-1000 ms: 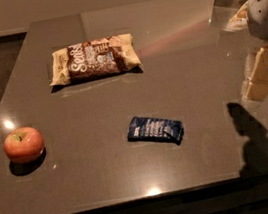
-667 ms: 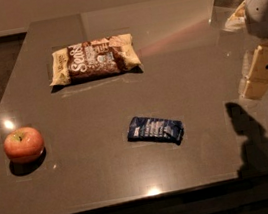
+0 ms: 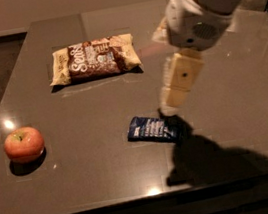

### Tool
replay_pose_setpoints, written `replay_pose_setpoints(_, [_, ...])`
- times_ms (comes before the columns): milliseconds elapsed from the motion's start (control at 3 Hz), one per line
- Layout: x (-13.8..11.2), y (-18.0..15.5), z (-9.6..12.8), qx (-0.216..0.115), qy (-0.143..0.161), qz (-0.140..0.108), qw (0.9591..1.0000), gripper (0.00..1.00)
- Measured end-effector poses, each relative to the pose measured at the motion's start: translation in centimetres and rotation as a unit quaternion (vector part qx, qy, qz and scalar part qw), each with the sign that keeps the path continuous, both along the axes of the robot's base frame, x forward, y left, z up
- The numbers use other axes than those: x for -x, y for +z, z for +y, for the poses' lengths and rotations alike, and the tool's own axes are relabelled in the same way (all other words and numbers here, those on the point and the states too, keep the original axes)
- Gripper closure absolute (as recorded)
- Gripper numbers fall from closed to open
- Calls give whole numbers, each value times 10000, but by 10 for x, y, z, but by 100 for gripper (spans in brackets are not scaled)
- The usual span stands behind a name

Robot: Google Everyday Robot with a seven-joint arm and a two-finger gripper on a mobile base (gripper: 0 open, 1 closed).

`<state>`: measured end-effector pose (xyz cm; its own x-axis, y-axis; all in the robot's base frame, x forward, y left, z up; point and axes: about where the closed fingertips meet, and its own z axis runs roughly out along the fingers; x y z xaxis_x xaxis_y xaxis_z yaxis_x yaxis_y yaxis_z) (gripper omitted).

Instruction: Move apple near rxbar blueberry

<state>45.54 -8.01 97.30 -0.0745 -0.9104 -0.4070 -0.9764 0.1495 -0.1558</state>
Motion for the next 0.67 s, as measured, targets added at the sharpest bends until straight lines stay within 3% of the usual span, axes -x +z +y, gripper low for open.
replay_pose_setpoints(333, [-6, -2, 71, -479, 457, 78, 9978, 0])
replay_pose_setpoints(667, [-3, -10, 132, -785, 957, 177, 9922, 0])
